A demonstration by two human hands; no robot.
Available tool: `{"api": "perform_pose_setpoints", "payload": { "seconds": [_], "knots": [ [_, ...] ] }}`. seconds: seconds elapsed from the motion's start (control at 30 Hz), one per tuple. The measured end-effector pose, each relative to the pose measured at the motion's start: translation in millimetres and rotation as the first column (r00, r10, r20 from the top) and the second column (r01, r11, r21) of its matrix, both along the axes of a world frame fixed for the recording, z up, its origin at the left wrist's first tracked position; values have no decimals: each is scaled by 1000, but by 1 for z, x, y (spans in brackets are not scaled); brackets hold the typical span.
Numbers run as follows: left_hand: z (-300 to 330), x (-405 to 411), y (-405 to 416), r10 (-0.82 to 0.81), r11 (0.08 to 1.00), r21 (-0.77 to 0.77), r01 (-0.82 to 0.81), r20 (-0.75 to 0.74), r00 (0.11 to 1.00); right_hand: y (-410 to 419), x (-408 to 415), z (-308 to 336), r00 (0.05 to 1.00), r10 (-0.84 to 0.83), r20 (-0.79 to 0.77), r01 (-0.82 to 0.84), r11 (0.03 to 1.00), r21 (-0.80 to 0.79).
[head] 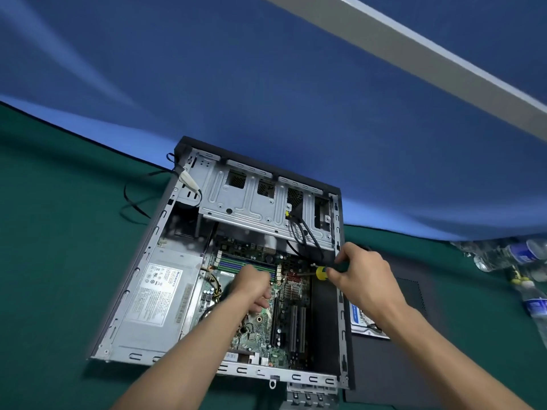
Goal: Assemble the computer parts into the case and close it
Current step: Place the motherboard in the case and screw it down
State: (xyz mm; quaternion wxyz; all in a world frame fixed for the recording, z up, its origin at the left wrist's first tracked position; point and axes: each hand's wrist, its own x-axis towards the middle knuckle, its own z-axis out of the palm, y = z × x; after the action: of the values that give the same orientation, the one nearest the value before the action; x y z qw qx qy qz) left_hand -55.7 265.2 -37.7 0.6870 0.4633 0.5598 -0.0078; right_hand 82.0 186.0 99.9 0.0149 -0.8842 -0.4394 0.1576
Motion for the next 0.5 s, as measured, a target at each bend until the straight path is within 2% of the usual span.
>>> {"api": "perform_pose_setpoints", "payload": {
  "seconds": [0.1,0.2,0.5],
  "knots": [
    [1,0,-3,-91,992,81,94,-43,995,5,-8,-3,997,58,53,-56,997,-46],
    [-4,-2,-5,-166,980,92,175,-96,981,8,-12,-5,987,111,117,-99,990,-102],
    [-4,-3,-5,-183,975,105,196,-120,976,17,-12,-15,963,186,196,-147,969,-197]
  ]
}}
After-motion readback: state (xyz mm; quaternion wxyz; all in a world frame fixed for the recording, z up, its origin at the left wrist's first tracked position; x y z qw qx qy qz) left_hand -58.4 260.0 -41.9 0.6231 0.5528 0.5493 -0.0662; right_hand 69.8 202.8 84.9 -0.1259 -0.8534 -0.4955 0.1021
